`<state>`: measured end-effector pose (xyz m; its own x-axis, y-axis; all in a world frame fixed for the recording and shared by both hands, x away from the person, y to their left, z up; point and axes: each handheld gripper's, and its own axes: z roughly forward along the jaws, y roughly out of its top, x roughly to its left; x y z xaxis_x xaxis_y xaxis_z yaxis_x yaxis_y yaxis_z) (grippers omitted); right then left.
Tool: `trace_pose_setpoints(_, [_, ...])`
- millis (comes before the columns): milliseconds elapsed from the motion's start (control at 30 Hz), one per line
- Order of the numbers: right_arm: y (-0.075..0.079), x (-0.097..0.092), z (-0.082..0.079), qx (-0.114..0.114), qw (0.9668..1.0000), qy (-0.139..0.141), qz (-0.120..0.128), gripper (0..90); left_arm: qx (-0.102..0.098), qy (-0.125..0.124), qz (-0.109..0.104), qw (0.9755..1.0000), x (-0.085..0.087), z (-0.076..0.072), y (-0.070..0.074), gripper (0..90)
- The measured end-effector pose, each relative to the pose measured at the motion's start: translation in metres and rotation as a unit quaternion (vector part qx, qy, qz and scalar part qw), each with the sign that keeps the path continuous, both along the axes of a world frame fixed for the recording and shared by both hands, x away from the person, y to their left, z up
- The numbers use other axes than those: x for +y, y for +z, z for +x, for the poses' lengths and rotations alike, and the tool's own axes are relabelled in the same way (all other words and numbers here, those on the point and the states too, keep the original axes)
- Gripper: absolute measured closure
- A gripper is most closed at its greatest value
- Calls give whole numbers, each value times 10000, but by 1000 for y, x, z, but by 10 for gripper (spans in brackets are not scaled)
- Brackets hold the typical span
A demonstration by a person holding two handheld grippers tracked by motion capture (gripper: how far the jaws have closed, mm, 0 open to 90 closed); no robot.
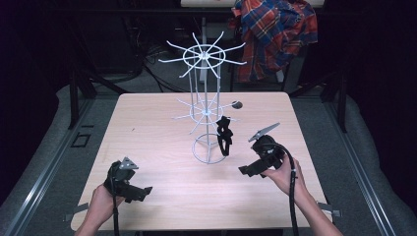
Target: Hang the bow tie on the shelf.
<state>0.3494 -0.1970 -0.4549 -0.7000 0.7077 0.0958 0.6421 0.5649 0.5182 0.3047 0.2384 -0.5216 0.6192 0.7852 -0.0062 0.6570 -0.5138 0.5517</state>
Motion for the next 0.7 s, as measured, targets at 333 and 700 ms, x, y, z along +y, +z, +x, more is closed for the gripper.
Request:
trace_pose_setpoints(333, [-18, -19, -25, 299, 9992, -19, -283, 0, 45, 24, -7, 10000, 0, 1, -3, 0])
trace_pose_setpoints(700, [-54, -53, -63, 715, 9950, -226, -657, 0, 43, 78, 73, 9999, 0, 0, -3, 0])
